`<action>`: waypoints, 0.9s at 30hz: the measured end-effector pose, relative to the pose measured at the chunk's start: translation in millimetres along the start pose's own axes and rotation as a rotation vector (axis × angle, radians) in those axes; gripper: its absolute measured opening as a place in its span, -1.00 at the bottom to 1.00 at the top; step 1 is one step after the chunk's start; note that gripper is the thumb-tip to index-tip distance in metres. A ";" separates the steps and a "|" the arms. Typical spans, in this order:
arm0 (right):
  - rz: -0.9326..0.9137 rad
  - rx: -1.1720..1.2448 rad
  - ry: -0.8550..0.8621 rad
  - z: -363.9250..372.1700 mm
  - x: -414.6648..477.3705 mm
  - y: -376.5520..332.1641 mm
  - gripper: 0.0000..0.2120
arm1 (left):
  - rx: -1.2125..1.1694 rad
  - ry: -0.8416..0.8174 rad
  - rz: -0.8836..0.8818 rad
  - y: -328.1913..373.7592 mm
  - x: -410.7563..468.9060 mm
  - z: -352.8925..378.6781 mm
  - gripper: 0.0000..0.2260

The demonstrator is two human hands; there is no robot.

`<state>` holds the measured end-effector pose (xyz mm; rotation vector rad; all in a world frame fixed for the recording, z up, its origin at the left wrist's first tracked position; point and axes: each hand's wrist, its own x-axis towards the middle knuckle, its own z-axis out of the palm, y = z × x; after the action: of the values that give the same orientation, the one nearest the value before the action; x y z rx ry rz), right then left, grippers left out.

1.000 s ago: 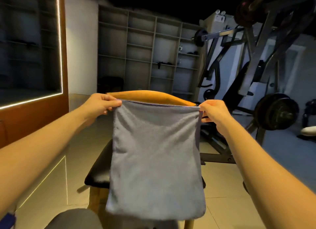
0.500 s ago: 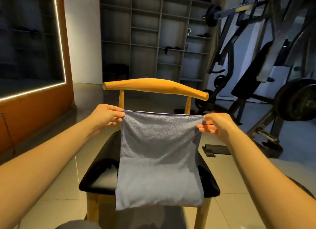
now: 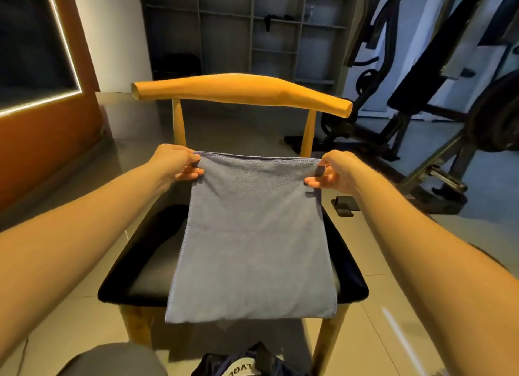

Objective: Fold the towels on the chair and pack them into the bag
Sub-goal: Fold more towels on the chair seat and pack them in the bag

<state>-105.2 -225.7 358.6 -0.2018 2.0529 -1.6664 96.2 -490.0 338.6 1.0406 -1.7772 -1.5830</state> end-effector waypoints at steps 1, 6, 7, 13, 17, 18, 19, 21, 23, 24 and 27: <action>0.016 -0.021 0.012 4.8 10.2 3.3 -0.81 | 0.013 0.007 -0.021 -3.4 7.3 4.4 -0.88; 0.092 -0.044 0.118 23.1 56.2 17.3 -0.78 | 0.063 0.020 -0.085 -22.5 40.6 20.1 -0.90; 0.095 -0.040 0.127 25.5 65.9 20.9 -0.78 | 0.063 0.022 -0.092 -26.0 47.0 21.7 -0.90; 0.085 0.028 0.144 36.3 103.0 25.1 -0.85 | -0.004 0.027 -0.054 -33.9 70.5 29.7 -0.87; -0.048 0.099 0.007 26.9 94.4 30.0 -0.85 | 0.012 0.008 0.018 -34.8 67.4 19.3 -0.87; -0.059 0.112 -0.005 22.1 87.3 31.9 -0.87 | 0.021 -0.002 0.046 -35.6 63.1 15.6 -0.88; -0.050 0.121 0.011 18.7 85.4 32.4 -0.89 | 0.036 -0.010 0.078 -36.4 57.2 12.0 -0.88; -0.002 0.120 0.063 14.8 74.1 28.6 -0.90 | 0.060 -0.021 0.139 -37.8 42.5 5.1 -0.87; -0.010 0.101 0.070 11.1 56.8 25.8 -0.87 | 0.064 -0.029 0.186 -40.2 26.2 -2.4 -0.87; -0.021 0.092 0.059 8.7 47.4 25.9 -0.86 | 0.070 -0.033 0.208 -42.0 17.5 -6.6 -0.87; -0.096 0.080 0.040 -0.2 15.1 35.1 -0.87 | 0.079 -0.042 0.264 -48.2 -9.8 -16.7 -0.88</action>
<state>-112.0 -223.1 321.0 -0.2460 2.0298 -1.8203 124.4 -492.0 295.1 0.7742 -1.9295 -1.3922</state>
